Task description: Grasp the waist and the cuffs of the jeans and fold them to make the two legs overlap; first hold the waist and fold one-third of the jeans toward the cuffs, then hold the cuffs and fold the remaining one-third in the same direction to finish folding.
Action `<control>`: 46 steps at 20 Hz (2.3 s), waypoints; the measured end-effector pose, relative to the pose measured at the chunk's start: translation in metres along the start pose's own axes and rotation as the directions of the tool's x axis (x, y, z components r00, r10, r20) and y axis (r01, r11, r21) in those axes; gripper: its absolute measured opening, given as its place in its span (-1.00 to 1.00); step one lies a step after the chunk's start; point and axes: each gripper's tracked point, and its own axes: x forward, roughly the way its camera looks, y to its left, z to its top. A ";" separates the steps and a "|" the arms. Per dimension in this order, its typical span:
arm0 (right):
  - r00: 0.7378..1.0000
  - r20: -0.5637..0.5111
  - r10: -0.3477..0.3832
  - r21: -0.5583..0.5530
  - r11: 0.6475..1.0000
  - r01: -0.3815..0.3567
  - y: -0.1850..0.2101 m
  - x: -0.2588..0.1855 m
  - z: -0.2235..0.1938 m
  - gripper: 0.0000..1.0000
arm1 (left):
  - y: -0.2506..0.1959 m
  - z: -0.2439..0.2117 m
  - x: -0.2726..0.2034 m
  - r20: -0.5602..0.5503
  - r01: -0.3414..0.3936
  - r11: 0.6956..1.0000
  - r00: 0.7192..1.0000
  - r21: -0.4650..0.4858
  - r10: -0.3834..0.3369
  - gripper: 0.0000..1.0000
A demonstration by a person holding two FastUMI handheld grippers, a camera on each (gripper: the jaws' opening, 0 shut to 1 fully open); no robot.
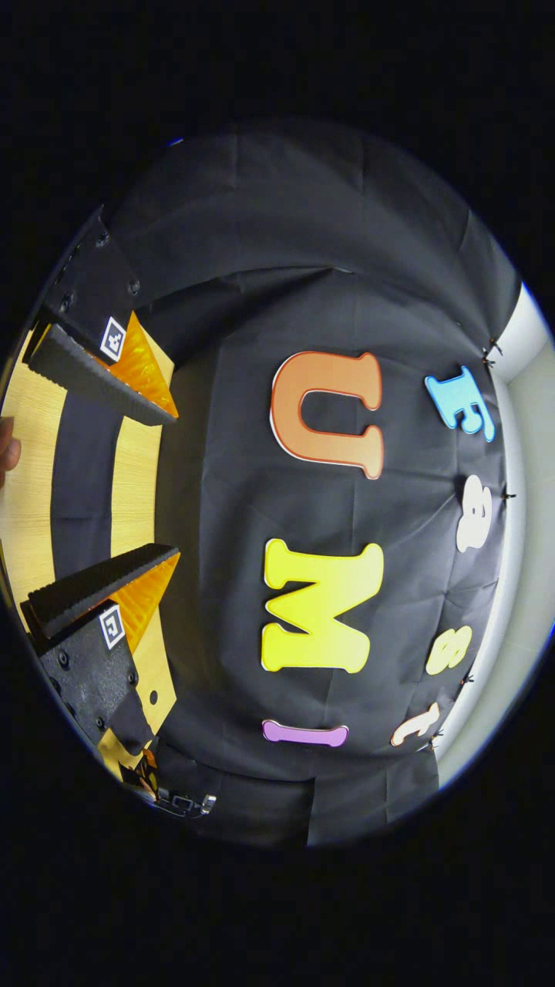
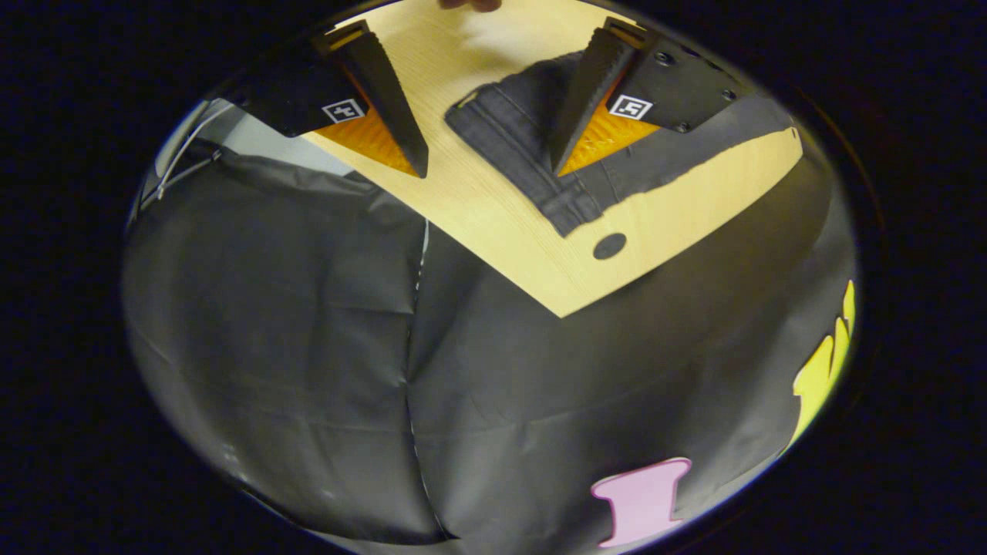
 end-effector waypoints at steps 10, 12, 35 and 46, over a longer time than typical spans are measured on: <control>0.993 -0.065 0.095 0.023 0.995 -0.094 0.028 0.006 -0.013 0.18 | -0.031 0.012 -0.075 0.048 -0.041 0.995 0.998 0.090 0.037 0.96; 0.995 -0.032 0.093 -0.012 0.996 -0.093 0.032 0.003 0.001 -0.43 | -0.039 0.010 -0.082 0.045 -0.027 0.996 0.999 0.084 0.024 0.96; 0.876 0.218 0.431 -0.420 0.852 -0.315 0.087 -0.191 0.091 -0.99 | 0.018 0.034 -0.105 0.078 -0.039 0.998 0.996 0.056 0.034 0.96; 0.836 0.088 0.541 -0.448 0.772 -0.452 0.092 -0.175 0.077 -0.99 | 0.076 0.021 -0.123 0.050 -0.132 0.991 0.990 0.002 0.132 0.96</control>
